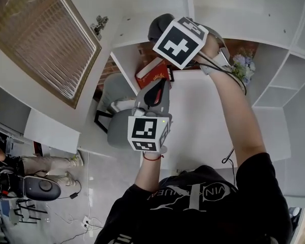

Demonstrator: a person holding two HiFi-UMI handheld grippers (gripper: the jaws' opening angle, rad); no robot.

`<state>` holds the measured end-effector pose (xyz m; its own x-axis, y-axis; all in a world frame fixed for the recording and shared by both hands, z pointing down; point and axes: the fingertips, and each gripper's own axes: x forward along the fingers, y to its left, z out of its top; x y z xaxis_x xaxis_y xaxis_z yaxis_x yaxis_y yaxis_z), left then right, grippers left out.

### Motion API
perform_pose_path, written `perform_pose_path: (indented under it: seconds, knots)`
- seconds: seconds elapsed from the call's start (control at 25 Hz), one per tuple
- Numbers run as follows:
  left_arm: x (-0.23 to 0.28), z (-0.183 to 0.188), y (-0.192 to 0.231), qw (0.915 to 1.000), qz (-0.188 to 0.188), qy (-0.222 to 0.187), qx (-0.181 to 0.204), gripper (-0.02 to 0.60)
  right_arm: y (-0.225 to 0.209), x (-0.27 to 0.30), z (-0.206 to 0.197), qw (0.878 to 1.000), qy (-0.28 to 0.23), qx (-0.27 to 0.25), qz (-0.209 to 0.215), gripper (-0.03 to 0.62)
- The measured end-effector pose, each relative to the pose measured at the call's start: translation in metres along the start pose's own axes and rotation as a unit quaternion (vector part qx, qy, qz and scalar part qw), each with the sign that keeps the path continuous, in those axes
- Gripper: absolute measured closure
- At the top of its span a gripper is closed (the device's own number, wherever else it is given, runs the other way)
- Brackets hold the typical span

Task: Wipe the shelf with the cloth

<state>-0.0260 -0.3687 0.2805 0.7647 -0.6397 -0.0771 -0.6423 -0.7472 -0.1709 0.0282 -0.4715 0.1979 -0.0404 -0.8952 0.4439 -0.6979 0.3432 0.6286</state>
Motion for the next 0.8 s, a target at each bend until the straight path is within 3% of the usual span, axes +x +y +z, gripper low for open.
perform_pose_path:
  seconds: [0.36,0.64,0.8]
  knots:
    - [-0.04,-0.003,0.012,0.9976,0.068,0.012,0.002,0.571,0.001,-0.014,-0.019,0.998,-0.043,-0.003,-0.041,0.522]
    - [-0.063,-0.017,0.006,0.9955,0.087,0.036,-0.011,0.571,0.017,-0.028,-0.041,0.999,-0.046,0.013,-0.024,0.521]
    - [-0.077,-0.033,-0.002,0.9934,0.097,0.056,-0.028,0.571,0.024,-0.042,-0.06,0.997,-0.073,0.032,-0.01,0.522]
